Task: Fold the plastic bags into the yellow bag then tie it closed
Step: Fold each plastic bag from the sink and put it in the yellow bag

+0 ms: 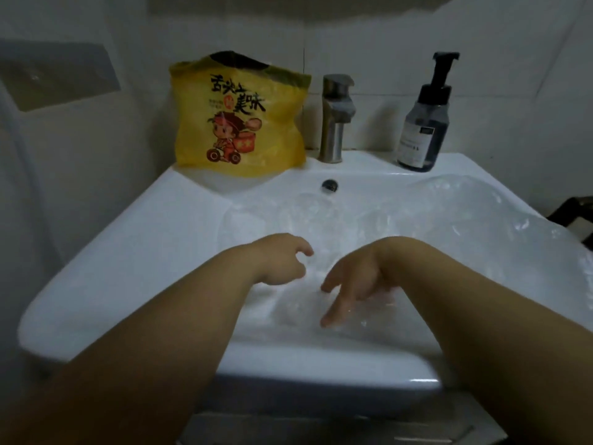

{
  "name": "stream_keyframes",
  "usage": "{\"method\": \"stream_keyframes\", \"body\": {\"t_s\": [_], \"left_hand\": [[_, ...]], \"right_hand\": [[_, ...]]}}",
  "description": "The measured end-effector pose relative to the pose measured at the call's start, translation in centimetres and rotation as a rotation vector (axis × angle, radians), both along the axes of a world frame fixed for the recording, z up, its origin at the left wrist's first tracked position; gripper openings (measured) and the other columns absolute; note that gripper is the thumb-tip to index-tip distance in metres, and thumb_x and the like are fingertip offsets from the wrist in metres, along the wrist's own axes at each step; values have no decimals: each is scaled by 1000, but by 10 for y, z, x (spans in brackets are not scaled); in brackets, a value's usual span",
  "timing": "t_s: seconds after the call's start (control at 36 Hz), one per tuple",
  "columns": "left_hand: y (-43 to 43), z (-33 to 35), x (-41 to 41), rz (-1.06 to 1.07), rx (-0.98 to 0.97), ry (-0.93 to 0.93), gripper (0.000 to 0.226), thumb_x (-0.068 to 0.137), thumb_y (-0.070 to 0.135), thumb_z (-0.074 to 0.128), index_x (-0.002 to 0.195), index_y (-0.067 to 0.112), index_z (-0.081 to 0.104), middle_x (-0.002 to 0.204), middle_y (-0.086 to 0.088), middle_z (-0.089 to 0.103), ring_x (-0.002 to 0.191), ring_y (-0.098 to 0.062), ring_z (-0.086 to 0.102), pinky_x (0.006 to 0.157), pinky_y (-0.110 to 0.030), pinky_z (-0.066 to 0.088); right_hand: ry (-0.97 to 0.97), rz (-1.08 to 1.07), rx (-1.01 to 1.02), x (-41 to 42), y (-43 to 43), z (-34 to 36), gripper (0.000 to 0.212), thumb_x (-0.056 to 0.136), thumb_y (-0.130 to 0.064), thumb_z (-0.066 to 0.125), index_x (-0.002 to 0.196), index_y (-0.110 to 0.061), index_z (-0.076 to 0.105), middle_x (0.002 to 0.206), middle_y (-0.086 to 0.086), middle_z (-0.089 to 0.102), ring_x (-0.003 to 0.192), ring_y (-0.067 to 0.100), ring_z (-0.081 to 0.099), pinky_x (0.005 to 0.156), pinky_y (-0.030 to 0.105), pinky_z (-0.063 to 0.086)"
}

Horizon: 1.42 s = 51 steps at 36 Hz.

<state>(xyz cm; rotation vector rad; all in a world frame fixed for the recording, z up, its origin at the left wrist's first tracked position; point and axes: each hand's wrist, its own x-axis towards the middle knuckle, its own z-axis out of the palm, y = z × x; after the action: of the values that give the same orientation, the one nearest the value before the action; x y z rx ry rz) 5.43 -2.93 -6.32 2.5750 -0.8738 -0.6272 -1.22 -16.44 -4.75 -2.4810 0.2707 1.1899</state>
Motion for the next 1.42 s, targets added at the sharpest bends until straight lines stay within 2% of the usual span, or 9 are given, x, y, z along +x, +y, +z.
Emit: {"method": "stream_keyframes", "body": {"t_s": [0.11,0.25,0.39,0.5,0.78,0.89,1.08,1.19,1.42], "left_hand": [[8,1,7,145,-190,-20,40,100,34,48,138,21,50,143,-1,48,126,-20,47,101,-30,39],[7,2,9,265,-409,156,75,89,70,37,148,24,34,148,3,42,128,-18,48,103,-37,41],[5,13,8,313,-779,219,51,87,38,67,131,16,55,107,-5,68,87,-14,65,75,-28,55],[6,18,2,320,-950,266,19,90,28,65,87,9,66,86,-9,67,81,-17,63,82,-34,54],[14,20,2,605,-1241,219,16,96,23,59,88,9,58,81,-9,59,78,-23,55,72,-36,45],[19,22,-1,602,-1264,260,15,98,19,57,84,14,57,63,3,54,62,-14,52,64,-30,45],[23,31,-8,620,-1358,442,24,104,22,42,88,9,54,56,3,47,54,-12,44,64,-29,44],[23,29,-7,621,-1158,268,39,93,51,53,117,20,56,95,3,56,82,-12,54,86,-35,51],[28,23,-13,324,-959,24,77,86,21,71,146,45,30,151,18,31,132,-5,33,109,-36,39]], "right_hand": [[-293,46,-70,12,3,-6,28,90,-19,61,112,-3,68,102,12,67,76,21,61,69,27,50],[-705,-649,746,10,-5,11,23,99,-15,46,112,-2,60,106,21,63,97,32,63,81,36,51],[-571,-777,1179,1,-2,23,27,100,-24,40,107,-9,62,96,12,70,87,25,66,84,38,52],[-609,-829,1158,6,7,23,36,101,-32,38,111,-9,64,104,13,71,90,24,69,75,33,55],[-1015,-801,1026,1,7,29,66,82,-28,72,136,-18,36,113,0,55,105,24,56,88,41,52],[-1151,-641,704,-2,21,22,28,88,-8,61,115,-15,54,86,-5,60,77,15,60,78,33,55],[-1038,-964,953,-6,9,27,12,98,-17,48,94,-13,58,85,7,59,74,21,55,60,29,53],[-995,-1032,908,-5,-5,24,7,96,-17,51,95,-11,55,92,9,57,67,16,49,55,26,46],[-970,-977,848,-3,-13,19,23,91,5,42,106,-8,52,81,11,55,57,16,42,45,22,35]]}}
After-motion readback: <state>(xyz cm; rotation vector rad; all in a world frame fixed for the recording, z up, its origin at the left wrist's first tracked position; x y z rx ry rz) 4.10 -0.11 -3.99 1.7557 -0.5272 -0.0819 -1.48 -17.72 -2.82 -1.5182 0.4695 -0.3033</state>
